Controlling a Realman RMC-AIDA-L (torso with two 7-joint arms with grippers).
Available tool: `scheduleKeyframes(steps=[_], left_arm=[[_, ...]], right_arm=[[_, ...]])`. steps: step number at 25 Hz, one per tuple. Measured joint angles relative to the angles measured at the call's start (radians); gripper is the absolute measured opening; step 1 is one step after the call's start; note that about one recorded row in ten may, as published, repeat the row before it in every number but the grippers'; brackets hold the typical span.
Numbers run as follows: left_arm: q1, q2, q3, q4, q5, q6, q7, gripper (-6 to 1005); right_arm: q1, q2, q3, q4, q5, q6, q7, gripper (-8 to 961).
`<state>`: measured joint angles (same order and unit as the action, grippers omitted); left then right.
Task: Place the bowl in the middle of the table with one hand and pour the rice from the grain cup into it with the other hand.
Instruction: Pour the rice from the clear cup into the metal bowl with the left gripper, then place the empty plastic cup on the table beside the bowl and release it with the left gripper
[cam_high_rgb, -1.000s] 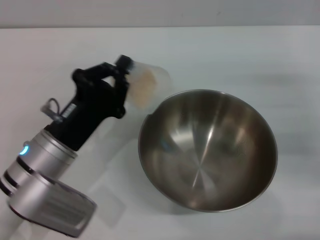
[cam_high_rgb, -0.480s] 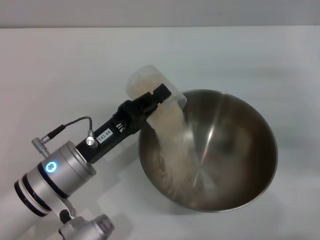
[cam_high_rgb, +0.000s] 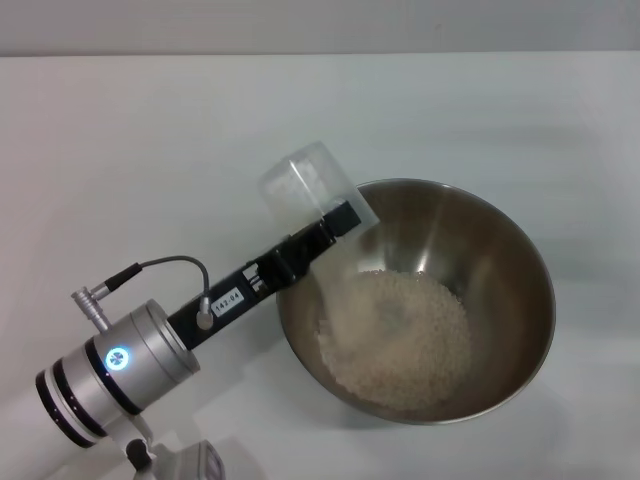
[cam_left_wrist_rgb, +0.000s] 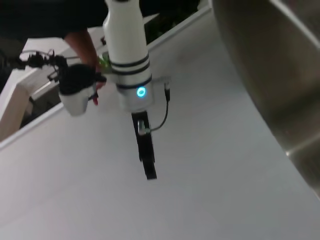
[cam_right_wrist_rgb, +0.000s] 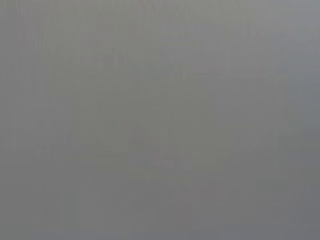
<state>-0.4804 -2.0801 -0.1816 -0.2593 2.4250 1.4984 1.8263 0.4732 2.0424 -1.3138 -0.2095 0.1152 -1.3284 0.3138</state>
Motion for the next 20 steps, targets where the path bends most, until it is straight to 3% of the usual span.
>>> scheduleKeyframes(steps=[13, 20], left_arm=[[0.007, 0.000, 0.003, -0.015, 0.009, -0.003, 0.035, 43], [0.032, 0.004, -0.066, -0.067, -0.002, 0.044, -0.284, 45]], right_arm=[[0.007, -0.001, 0.001, -0.002, -0.005, 0.003, -0.020, 511], [0.025, -0.001, -0.001, -0.007, -0.008, 0.060, -0.008, 511]])
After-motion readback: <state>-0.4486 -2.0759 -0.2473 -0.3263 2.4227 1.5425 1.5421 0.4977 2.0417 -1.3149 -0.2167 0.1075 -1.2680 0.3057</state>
